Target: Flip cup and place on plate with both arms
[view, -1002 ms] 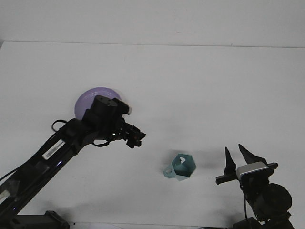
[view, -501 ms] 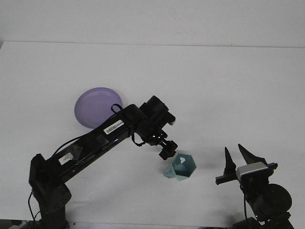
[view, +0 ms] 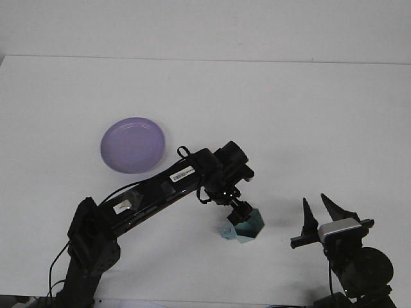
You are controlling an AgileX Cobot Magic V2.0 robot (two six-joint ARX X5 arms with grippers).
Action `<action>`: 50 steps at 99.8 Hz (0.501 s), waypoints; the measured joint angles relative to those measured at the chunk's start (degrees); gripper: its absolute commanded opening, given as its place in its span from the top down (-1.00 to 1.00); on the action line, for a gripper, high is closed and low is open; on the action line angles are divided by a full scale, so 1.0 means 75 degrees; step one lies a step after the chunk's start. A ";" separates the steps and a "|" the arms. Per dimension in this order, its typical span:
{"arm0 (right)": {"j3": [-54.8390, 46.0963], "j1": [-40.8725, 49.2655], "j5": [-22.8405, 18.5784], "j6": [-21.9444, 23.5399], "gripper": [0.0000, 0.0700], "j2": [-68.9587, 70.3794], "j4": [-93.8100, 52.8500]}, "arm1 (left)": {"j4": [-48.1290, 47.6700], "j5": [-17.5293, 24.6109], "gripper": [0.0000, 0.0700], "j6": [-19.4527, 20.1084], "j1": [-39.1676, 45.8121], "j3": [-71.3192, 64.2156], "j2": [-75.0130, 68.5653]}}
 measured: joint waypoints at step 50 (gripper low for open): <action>0.0000 0.0000 0.0000 0.0003 0.17 0.0000 0.0000 | 0.0204 -0.0358 0.92 0.0090 -0.0099 0.0000 0.0259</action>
